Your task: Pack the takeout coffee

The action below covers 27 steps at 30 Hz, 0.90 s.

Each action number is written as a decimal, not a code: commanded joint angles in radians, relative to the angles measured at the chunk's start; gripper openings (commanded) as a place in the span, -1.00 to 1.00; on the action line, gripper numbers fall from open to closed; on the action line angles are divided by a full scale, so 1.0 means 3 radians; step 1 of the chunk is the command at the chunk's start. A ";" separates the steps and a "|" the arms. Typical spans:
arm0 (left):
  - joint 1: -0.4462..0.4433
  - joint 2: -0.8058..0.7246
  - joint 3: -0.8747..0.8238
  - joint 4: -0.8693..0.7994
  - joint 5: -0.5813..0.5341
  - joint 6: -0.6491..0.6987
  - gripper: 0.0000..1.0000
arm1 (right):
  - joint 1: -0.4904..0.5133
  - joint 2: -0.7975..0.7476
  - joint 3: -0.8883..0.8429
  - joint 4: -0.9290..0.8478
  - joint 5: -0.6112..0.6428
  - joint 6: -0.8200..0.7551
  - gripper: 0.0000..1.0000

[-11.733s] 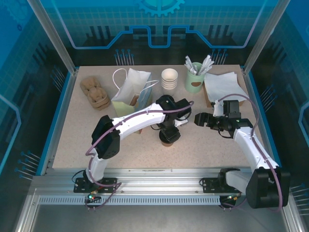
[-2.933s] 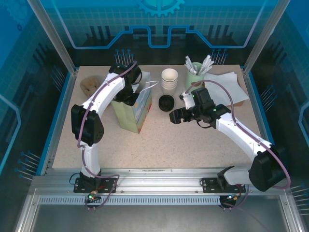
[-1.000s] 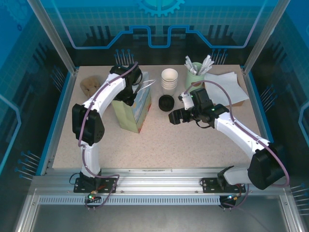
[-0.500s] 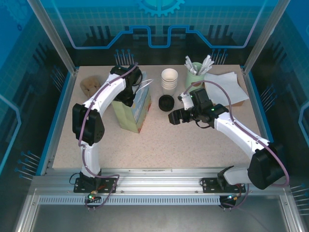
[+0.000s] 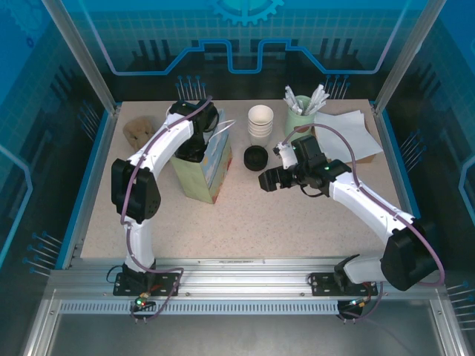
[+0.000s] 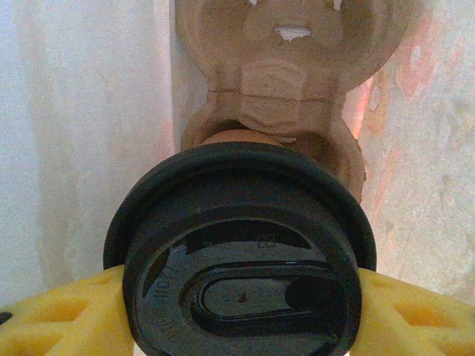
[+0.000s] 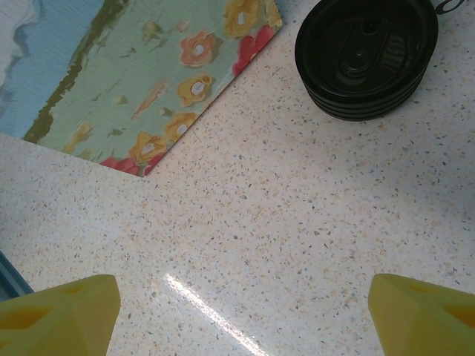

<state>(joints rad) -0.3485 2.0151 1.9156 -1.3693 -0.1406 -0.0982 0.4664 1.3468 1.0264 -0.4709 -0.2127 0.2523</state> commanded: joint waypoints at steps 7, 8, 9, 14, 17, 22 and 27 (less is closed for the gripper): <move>0.0042 0.0063 -0.0050 0.0034 0.0093 0.0062 -0.18 | 0.0064 0.0039 0.0023 -0.0015 0.0001 -0.0048 0.76; 0.0042 0.0058 -0.0047 0.0034 0.0094 0.0061 -0.18 | 0.0067 0.0040 0.0022 -0.0015 -0.0001 -0.0048 0.76; 0.0042 0.0058 -0.0050 0.0033 0.0094 0.0064 -0.18 | 0.0067 0.0044 0.0020 -0.0015 0.0000 -0.0049 0.76; 0.0037 0.0038 -0.0045 0.0024 0.0104 0.0068 -0.18 | 0.0072 0.0044 0.0025 -0.0015 0.0004 -0.0048 0.76; 0.0037 0.0028 -0.0047 0.0004 0.0111 0.0080 -0.18 | 0.0072 0.0046 0.0026 -0.0015 0.0006 -0.0048 0.76; 0.0037 0.0007 -0.0033 -0.0032 0.0131 0.0115 -0.18 | 0.0076 0.0043 0.0023 -0.0010 0.0008 -0.0043 0.76; 0.0038 -0.0013 0.0001 -0.0071 0.0160 0.0128 -0.18 | 0.0077 0.0041 0.0025 -0.0008 0.0003 -0.0041 0.76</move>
<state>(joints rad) -0.3485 2.0151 1.9156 -1.3716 -0.1341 -0.0761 0.4725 1.3487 1.0264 -0.4709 -0.2127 0.2523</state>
